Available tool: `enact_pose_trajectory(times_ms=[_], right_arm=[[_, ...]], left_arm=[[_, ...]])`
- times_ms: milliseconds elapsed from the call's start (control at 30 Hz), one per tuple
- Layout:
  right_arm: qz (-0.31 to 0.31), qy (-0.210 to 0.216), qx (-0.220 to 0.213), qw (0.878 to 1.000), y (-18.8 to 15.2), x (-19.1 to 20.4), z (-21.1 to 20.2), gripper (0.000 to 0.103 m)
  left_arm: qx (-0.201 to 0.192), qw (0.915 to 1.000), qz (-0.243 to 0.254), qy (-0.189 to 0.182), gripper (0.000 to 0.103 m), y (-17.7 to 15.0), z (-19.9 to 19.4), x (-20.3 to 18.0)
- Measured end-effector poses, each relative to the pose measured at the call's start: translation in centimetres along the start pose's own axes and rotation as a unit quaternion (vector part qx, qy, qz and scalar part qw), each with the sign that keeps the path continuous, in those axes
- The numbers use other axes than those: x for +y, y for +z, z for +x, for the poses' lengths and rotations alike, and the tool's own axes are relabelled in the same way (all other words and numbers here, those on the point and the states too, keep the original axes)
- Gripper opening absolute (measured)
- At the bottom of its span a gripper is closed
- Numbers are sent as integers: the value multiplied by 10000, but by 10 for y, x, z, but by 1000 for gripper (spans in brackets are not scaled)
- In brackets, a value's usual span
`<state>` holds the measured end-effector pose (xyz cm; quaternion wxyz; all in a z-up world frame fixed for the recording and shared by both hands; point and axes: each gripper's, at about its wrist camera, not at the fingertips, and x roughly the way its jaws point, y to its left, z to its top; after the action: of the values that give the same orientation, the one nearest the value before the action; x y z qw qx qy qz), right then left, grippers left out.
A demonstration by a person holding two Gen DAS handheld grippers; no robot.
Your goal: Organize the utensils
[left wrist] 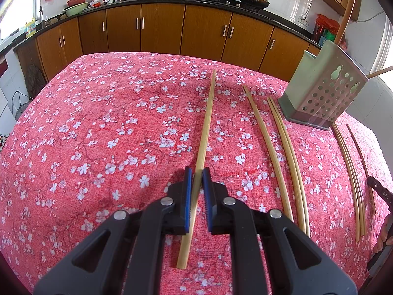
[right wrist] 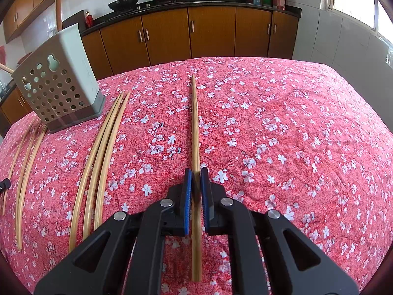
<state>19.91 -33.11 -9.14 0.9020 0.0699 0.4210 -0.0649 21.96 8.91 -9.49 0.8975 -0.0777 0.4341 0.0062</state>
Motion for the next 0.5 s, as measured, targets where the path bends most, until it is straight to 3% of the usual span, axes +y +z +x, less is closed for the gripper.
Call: enact_pose_trajectory(times_ms=[500], right_arm=[[8,3,3,10000,0,-1,0,9]], left_arm=[[-1,10000,-7,-9,13,0,0,0]])
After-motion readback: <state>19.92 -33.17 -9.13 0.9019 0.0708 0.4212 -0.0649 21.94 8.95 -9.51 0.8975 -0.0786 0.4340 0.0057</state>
